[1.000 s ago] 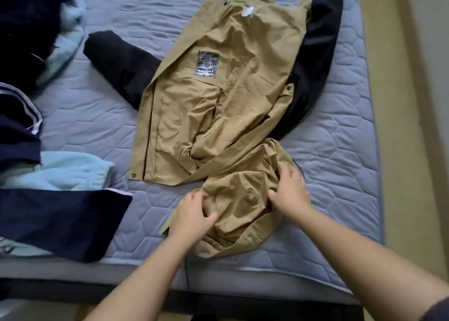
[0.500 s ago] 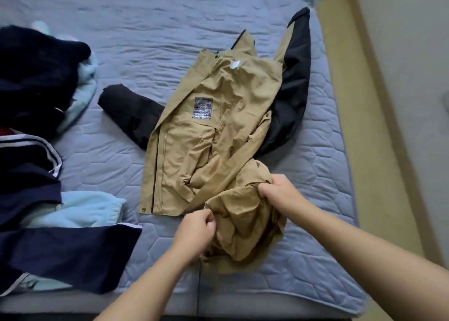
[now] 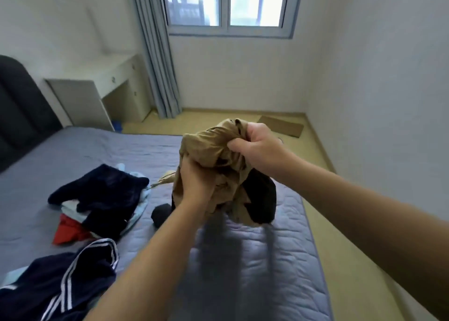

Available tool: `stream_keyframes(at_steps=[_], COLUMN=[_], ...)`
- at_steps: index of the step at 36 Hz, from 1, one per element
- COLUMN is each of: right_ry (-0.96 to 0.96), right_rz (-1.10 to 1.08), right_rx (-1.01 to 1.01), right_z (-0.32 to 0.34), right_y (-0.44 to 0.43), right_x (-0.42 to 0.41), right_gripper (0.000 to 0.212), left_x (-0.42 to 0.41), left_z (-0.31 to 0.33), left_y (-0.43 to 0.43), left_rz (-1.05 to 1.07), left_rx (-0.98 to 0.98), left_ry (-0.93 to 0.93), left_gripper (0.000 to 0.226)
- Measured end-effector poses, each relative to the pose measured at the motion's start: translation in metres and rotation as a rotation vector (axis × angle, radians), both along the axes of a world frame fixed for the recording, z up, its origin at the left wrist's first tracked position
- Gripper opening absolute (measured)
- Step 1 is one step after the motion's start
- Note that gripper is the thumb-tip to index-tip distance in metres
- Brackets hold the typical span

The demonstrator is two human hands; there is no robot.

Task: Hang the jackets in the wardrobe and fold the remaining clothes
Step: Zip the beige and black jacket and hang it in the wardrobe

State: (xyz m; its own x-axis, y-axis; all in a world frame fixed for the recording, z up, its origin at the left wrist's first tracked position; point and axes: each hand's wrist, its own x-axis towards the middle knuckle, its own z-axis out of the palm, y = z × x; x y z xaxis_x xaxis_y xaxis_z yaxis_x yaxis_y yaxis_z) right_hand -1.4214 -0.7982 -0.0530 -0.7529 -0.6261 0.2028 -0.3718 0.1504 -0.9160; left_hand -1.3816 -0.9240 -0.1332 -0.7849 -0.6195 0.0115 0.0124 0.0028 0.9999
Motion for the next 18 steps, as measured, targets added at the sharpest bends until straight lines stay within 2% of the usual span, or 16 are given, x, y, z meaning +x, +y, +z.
stream_keyframes(at_steps=[1,3,5,8,10,12,14,16,18], right_ry=[0.028,0.063,0.136,0.265,0.257,0.190,0.040,-0.103,-0.082], right_rz=[0.000,0.007,0.028,0.035,0.062,0.175,0.288,0.282,0.216], right_rx=[-0.027,-0.048,-0.023,0.049,0.065,0.041,-0.014,-0.077,-0.055], right_z=[0.019,0.046,0.071,0.101,0.117,0.129,0.135,0.136,0.132], right_y=[0.003,0.010,0.013,0.010,0.012,0.018,0.028,0.038,0.040], right_x=[0.001,0.004,0.010,0.021,0.024,0.026,0.026,0.019,0.013], right_gripper=[0.012,0.028,0.035,0.016,0.020,0.026,0.040,0.051,0.041], left_x=[0.002,0.004,0.013,0.026,0.033,0.039,0.045,0.048,0.052], left_z=[0.031,0.077,0.119,0.168,0.192,0.210,0.226,0.240,0.255], left_y=[-0.003,-0.007,-0.011,-0.017,-0.024,-0.033,-0.043,-0.049,-0.053], left_rz=[0.029,0.039,-0.032,-0.077,-0.044,-0.037,-0.046,-0.056,-0.049], left_rx=[0.174,0.396,0.504,0.508,0.515,0.543,0.569,0.519,0.403], left_ry=[0.087,0.144,0.186,0.227,0.262,0.271,0.276,0.259,0.211], left_gripper=[0.009,0.030,0.033,0.038,0.035,0.029,0.030,0.030,0.031])
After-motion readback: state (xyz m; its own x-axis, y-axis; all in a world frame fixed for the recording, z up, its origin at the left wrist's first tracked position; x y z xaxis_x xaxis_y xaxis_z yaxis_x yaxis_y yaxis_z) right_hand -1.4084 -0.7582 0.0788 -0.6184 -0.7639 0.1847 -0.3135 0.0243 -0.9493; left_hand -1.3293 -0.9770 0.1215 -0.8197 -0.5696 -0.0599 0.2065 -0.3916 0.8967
